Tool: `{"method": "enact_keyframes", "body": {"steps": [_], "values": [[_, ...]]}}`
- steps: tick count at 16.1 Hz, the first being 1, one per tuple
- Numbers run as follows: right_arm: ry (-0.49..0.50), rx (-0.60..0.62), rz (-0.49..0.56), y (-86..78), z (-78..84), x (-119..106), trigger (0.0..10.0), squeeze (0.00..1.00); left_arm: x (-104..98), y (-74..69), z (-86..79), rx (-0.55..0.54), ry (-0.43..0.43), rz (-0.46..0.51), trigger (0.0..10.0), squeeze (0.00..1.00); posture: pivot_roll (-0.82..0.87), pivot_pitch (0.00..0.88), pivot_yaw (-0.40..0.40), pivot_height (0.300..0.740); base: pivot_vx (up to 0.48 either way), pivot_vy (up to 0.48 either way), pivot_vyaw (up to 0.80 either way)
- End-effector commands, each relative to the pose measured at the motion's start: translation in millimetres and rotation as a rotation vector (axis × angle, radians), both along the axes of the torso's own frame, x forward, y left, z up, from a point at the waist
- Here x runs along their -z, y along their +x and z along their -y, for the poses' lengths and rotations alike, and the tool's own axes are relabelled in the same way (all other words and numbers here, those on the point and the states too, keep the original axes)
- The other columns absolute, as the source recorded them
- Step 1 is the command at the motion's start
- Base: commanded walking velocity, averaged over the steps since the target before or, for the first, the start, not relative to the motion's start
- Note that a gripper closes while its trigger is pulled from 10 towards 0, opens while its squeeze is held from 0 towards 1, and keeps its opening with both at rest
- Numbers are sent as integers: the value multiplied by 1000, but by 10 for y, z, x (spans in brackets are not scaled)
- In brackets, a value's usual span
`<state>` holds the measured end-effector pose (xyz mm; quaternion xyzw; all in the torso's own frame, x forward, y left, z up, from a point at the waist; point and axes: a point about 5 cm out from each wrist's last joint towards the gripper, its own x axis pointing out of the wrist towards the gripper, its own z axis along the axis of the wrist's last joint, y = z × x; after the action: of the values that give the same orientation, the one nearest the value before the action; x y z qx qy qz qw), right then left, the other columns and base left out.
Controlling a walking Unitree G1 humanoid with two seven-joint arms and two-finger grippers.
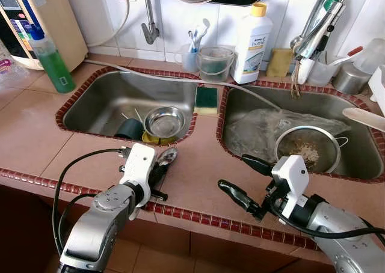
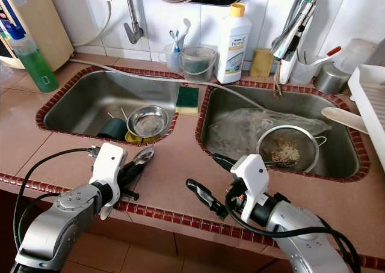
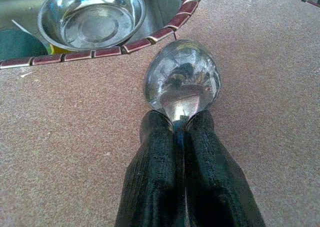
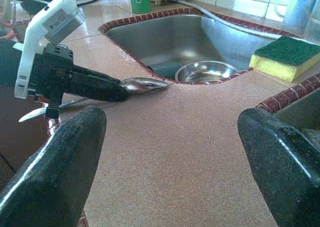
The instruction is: Kitchen organization
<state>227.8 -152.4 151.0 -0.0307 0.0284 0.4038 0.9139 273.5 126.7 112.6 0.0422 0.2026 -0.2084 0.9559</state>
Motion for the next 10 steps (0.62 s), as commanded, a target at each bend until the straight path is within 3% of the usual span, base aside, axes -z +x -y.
{"method": "enact_keyframes", "body": {"steps": [1,10], "values": [[7,-32,-5,-26,-49,-21,10000,0,107,-41,47,37,4,-62,0,0,-218,71,48,740,0,0,0],[-21,-68,-49,-115,-53,50,10000,0,45,6,50,34,-16,-41,0,0,-220,84,52,740,0,0,0]]}}
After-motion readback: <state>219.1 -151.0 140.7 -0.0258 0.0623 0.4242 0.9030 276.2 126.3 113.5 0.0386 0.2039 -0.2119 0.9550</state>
